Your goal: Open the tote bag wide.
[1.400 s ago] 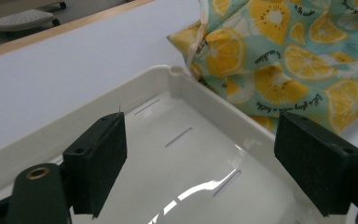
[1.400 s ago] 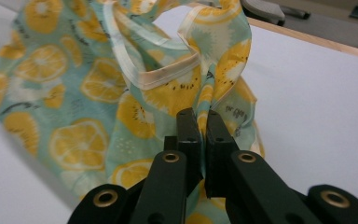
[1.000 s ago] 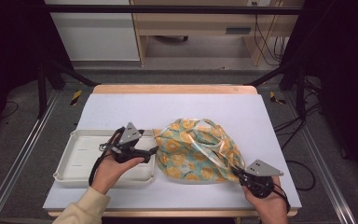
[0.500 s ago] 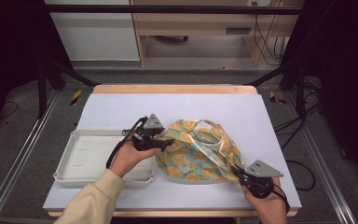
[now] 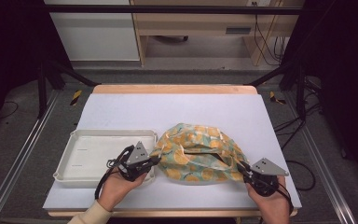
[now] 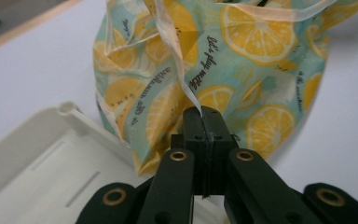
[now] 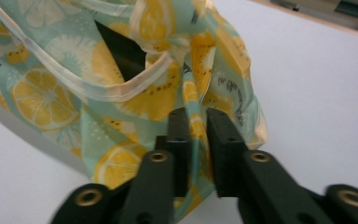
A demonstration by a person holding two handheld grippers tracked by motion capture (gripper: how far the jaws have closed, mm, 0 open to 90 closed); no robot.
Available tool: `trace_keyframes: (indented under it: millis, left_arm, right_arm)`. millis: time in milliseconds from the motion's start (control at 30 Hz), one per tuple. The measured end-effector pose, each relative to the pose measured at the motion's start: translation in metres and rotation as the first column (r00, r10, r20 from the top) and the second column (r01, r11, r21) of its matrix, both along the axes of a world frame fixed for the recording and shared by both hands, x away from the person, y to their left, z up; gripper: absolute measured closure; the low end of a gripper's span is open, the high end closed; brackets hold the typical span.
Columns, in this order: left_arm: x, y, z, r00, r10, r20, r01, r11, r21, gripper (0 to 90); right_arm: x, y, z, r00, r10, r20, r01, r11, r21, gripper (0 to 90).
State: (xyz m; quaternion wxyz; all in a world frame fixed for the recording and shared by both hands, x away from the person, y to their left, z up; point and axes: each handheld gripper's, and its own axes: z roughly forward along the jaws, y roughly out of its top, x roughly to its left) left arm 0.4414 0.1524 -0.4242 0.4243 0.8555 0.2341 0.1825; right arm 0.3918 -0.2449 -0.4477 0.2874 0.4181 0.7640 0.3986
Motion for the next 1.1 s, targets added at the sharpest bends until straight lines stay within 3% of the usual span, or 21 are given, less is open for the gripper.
trace_keyframes:
  millis: [133, 200, 233, 367, 433, 467, 533, 667, 867, 967, 1100]
  left_arm:
    - [-0.001, -0.001, -0.004, 1.0000, -0.006, -0.007, 0.006, 1.0000, -0.002, 90.0]
    - [-0.001, 0.000, -0.006, 0.9999, -0.004, -0.010, 0.004, 1.0000, -0.002, 90.0]
    - [-0.001, 0.000, -0.006, 0.9999, -0.004, -0.010, 0.004, 1.0000, -0.002, 90.0]
    - [0.000, 0.003, -0.003, 0.9999, 0.003, -0.013, -0.003, 0.9998, -0.018, 90.0]
    - [0.001, 0.003, -0.001, 1.0000, 0.005, -0.004, -0.006, 0.9998, -0.020, 90.0]
    - [0.001, 0.003, -0.001, 1.0000, 0.005, -0.004, -0.006, 0.9998, -0.020, 90.0]
    - [0.002, 0.006, 0.003, 0.9999, 0.014, 0.009, -0.014, 0.9994, -0.031, 90.0]
    - [0.002, 0.010, 0.004, 0.9997, 0.019, 0.017, -0.019, 0.9995, -0.027, 90.0]
    - [0.003, 0.015, 0.006, 0.9991, 0.032, 0.027, -0.031, 0.9989, -0.035, 90.0]
    - [0.003, 0.016, 0.008, 0.9983, 0.040, 0.042, -0.039, 0.9987, -0.033, 90.0]
    - [0.005, 0.018, 0.008, 0.9979, 0.044, 0.047, -0.042, 0.9985, -0.034, 90.0]
  right_arm:
    - [-0.002, 0.006, 0.021, 0.9979, -0.023, 0.060, 0.023, 1.000, 0.000, 50.3]
    - [-0.001, 0.010, 0.033, 0.9964, -0.026, 0.080, 0.026, 1.000, 0.004, 42.0]
    - [-0.001, 0.010, 0.033, 0.9964, -0.026, 0.080, 0.026, 1.000, 0.004, 42.0]
    - [0.011, 0.025, 0.057, 0.9956, 0.022, 0.091, -0.023, 1.000, 0.007, 28.4]
    - [0.021, 0.040, 0.067, 0.9936, 0.075, 0.084, -0.078, 0.997, 0.028, 23.1]
    - [0.021, 0.040, 0.067, 0.9936, 0.075, 0.084, -0.078, 0.997, 0.028, 23.1]
    - [0.029, 0.058, 0.072, 0.9887, 0.129, 0.076, -0.133, 0.990, 0.047, 23.7]
    - [0.034, 0.076, 0.077, 0.9818, 0.172, 0.080, -0.178, 0.982, 0.064, 31.9]
    - [0.042, 0.080, 0.079, 0.9828, 0.175, 0.059, -0.179, 0.982, 0.064, 39.5]
    - [0.047, 0.075, 0.072, 0.9866, 0.160, 0.033, -0.161, 0.986, 0.049, 38.6]
    - [0.050, 0.064, 0.059, 0.9920, 0.126, 0.009, -0.126, 0.989, 0.073, 38.1]
